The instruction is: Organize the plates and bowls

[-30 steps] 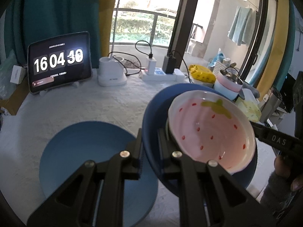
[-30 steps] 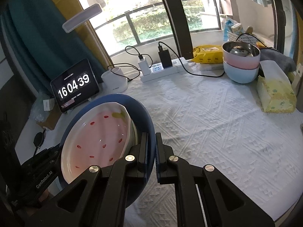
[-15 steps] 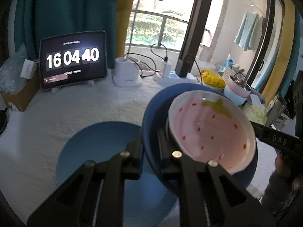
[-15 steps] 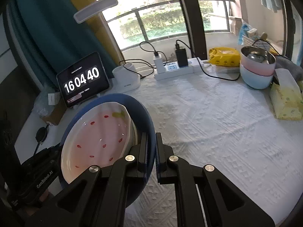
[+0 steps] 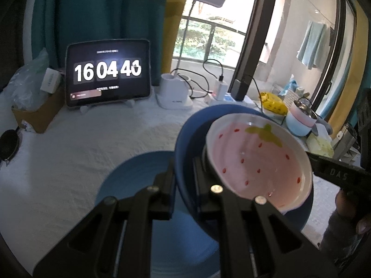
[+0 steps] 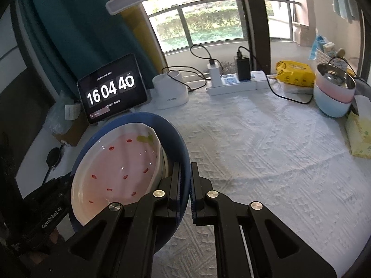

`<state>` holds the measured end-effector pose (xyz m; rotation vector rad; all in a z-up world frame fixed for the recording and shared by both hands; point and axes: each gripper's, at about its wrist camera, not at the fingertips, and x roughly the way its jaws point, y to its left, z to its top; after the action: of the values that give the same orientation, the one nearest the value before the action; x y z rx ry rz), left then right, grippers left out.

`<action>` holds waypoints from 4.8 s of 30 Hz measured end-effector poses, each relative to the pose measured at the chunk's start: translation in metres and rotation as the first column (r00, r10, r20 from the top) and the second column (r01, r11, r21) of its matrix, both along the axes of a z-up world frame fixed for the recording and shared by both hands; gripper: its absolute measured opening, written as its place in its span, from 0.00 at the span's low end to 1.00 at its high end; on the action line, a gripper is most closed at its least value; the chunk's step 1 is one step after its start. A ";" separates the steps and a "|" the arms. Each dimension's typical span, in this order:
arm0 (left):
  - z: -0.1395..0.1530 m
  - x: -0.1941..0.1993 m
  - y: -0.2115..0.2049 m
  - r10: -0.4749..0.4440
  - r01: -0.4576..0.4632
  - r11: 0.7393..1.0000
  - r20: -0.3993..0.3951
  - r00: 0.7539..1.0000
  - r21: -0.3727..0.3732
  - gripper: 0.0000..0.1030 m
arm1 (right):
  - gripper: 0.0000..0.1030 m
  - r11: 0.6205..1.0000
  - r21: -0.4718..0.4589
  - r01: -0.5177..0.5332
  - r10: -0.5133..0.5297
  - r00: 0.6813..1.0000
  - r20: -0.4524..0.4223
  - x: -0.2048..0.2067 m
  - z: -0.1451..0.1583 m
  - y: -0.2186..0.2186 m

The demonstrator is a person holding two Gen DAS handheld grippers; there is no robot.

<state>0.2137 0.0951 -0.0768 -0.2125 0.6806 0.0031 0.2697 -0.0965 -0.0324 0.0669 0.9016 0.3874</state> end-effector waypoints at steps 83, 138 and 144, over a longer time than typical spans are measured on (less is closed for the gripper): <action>0.012 -0.028 0.021 0.096 -0.104 0.984 0.065 0.993 0.142 0.48 | 0.64 0.990 -0.137 0.016 -0.008 0.998 0.064 -0.009 -0.011 0.029; 0.077 -0.155 -0.060 -0.086 0.036 0.987 0.316 0.945 0.160 0.94 | 0.65 0.973 -0.108 0.206 -0.162 0.934 0.319 -0.148 0.070 -0.065; 0.085 -0.161 -0.059 -0.078 0.027 0.988 0.343 0.936 0.151 0.94 | 0.65 0.964 -0.109 0.242 -0.186 0.910 0.369 -0.162 0.083 -0.075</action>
<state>0.0522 0.0365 0.0084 -0.0518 0.3289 -0.0358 0.1078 -0.1717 0.0509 -0.0450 0.5532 0.1158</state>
